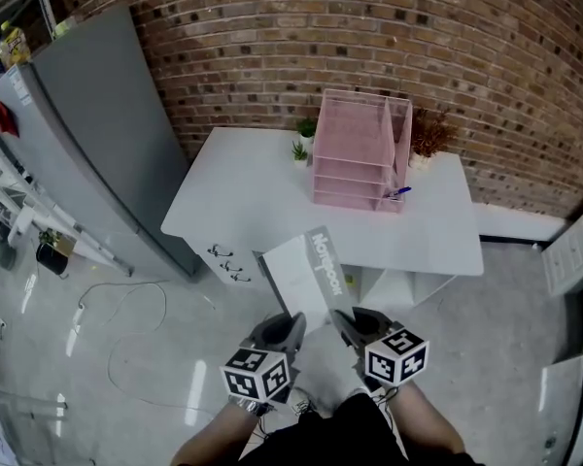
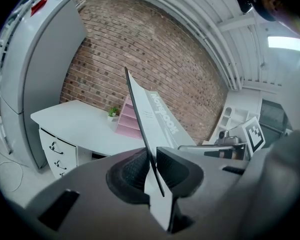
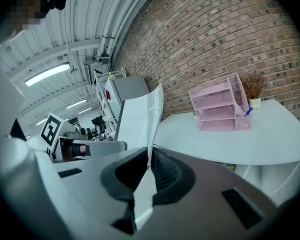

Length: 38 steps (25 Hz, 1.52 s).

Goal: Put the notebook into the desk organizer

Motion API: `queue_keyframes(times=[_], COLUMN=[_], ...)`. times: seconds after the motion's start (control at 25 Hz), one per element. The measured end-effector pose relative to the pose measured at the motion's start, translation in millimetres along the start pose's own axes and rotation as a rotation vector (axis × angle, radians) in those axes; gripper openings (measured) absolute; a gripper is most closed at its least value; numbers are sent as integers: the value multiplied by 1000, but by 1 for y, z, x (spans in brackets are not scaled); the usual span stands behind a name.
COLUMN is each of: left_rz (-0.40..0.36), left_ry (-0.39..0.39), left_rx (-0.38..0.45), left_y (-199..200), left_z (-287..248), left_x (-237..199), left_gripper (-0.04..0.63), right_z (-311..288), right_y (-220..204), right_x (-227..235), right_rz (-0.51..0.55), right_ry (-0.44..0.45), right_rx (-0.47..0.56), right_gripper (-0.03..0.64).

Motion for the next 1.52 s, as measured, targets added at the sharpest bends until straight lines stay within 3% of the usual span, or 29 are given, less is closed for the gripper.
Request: queue_keyframes(times=[0.4,1.04,1.52], left_rz=[31,94,172], left_ry=[24,96,122], left_rx=[-16,-46,-85], left_y=[9,32,27], left_z=[-38,-153,-224], left_x=[-17,-23,-22], left_gripper=[44,44,44], right_z=[-25,-56,-66], right_y=[18,64,77], right_x=[36,152,224], right_rz=[-18,-78,-117], right_ry=[24,98,131], right_rx=[-32,-95,-171], right_gripper=[25,18,17])
Point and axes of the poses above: the fingertips, and each gripper's own axes: z backward along the fingers, x to its right, y out of its top, the point moved 4 cm from there along z, backward along the fingers, and after that the axes turned 5 degrees about -z, right-handed, at the moved point
